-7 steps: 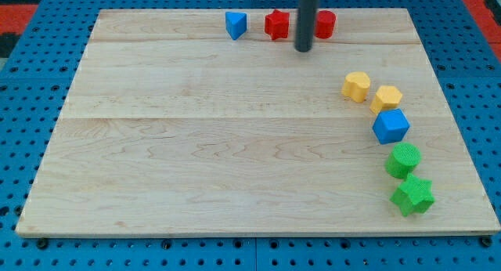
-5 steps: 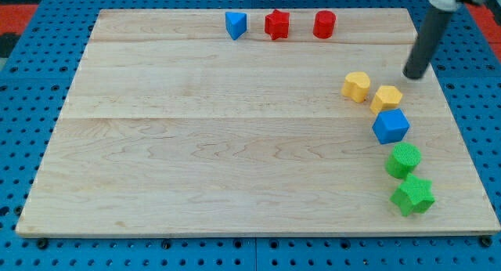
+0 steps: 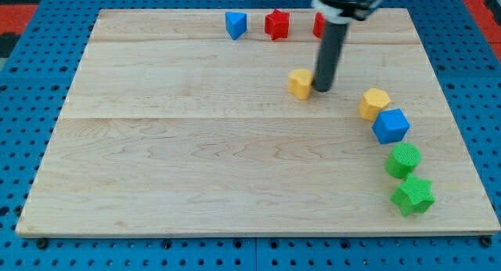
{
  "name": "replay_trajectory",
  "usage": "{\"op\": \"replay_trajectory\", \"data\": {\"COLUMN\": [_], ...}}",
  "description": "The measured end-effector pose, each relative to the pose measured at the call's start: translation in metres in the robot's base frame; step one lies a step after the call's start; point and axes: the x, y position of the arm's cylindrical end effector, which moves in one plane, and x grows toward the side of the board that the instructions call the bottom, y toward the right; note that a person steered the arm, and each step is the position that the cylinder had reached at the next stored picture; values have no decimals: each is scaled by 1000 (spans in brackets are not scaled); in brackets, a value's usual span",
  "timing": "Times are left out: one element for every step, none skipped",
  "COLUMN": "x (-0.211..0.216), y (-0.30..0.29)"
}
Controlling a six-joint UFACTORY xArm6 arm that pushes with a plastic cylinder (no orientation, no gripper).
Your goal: Place the yellow blocks vertically at the bottom side of the red star
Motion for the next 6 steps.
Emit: {"op": "replay_trajectory", "data": {"x": [10, 8, -7, -27, -43, -58], "y": [8, -47, -83, -116, -151, -126]}}
